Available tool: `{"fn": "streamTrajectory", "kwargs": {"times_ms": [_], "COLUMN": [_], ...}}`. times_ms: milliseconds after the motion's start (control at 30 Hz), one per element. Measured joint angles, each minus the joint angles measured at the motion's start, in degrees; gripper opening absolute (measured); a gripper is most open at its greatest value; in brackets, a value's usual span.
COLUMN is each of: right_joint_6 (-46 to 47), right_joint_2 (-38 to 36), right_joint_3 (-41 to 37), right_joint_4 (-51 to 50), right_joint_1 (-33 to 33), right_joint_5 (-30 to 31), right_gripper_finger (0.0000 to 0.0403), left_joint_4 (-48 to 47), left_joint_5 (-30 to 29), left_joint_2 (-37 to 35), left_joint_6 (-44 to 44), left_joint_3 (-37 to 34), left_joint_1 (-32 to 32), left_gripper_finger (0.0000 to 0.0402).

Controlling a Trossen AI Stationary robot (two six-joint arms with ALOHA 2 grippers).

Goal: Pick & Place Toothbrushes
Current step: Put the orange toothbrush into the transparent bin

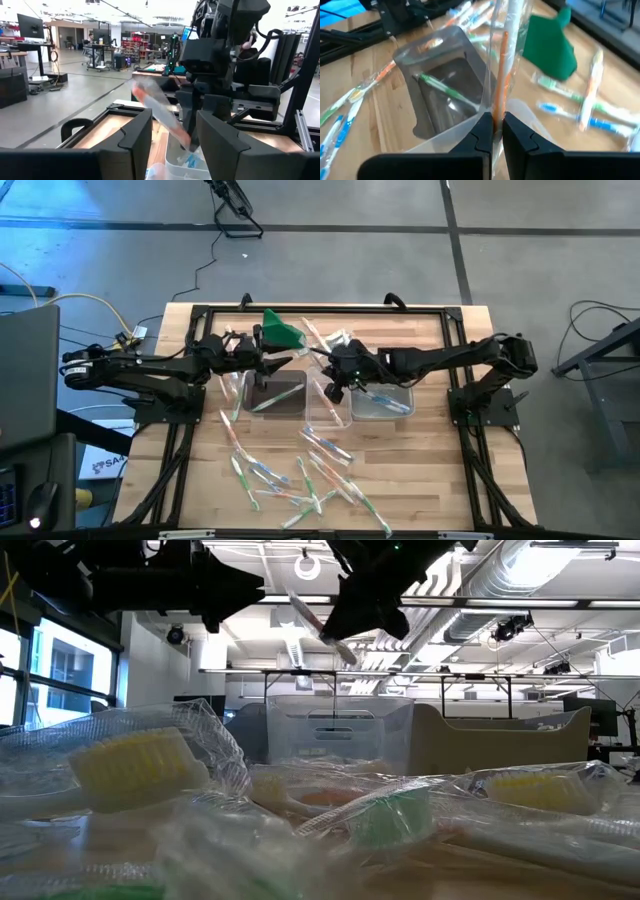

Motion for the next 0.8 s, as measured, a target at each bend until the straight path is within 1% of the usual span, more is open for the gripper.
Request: {"fn": "streamTrajectory", "kwargs": {"times_ms": [233, 367, 567, 667, 800], "right_joint_6": [7.26, 11.20, 17.77, 21.13, 25.51], "right_joint_2": [0.00, 2.19, 6.54, 7.49, 7.54], "right_joint_3": [0.00, 0.02, 0.00, 0.00, 0.00], "right_joint_4": [-2.00, -2.31, -2.73, -3.20, -6.15], "right_joint_1": [1.62, 2.58, 3.60, 3.87, 3.93], "right_joint_5": [0.19, 1.73, 1.01, -0.41, -0.48], "right_gripper_finger": [0.0013, 0.0013, 0.0013, 0.0013, 0.0013], "left_joint_4": [-0.77, -1.21, -2.00, -2.02, -2.07], "left_joint_5": [-0.04, -0.13, -0.13, -0.13, -0.11], "left_joint_2": [0.00, 0.00, 0.00, 0.00, 0.00], "left_joint_6": [0.04, 0.07, 0.09, 0.08, -0.08], "left_joint_3": [0.00, 0.00, 0.00, 0.00, 0.00], "left_joint_1": [0.00, 0.00, 0.00, 0.00, 0.00], "left_gripper_finger": [0.0152, 0.0152, 0.0152, 0.0152, 0.0152]}}
